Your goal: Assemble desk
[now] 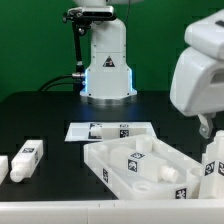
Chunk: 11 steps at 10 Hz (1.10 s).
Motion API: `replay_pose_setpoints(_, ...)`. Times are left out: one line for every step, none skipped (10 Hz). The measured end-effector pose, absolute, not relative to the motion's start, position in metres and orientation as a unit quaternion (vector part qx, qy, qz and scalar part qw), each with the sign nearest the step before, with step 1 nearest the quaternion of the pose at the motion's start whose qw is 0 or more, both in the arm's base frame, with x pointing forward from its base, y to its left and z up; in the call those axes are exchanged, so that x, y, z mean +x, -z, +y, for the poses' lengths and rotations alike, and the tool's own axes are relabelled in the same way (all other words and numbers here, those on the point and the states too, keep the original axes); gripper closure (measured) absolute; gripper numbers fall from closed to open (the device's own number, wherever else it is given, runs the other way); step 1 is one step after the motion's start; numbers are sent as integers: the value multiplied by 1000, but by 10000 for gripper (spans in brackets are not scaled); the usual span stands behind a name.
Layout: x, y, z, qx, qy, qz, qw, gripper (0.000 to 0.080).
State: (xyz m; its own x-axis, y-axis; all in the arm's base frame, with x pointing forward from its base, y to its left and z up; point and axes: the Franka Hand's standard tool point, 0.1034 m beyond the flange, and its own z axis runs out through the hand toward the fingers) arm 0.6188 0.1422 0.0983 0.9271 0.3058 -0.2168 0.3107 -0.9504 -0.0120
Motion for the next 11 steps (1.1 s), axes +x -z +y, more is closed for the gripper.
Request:
replay_pose_setpoints(618, -87, 140, 983, 105, 153, 10, 150)
replay_pose_setpoints(614, -78, 138, 983, 106, 151, 8, 150)
replay_pose_setpoints(612, -74, 143, 983, 106, 153, 8, 150)
replay_pose_setpoints(612, -71, 148, 983, 102, 155, 7, 150)
replay_pose_setpoints(611, -65, 148, 983, 96, 157, 6, 150)
replay_pose_setpoints(608, -61, 145, 982, 96, 161, 5, 150)
replay_pose_setpoints(609, -60, 143, 982, 94, 162, 5, 150)
replay_pose_setpoints(607, -56, 143, 982, 90, 163, 4, 150)
replay_pose_setpoints(605, -52, 144, 981, 87, 170, 3, 150)
replay_pose_setpoints(605, -49, 143, 979, 81, 185, 0, 150)
replay_pose_setpoints(605, -50, 143, 980, 81, 183, 0, 150)
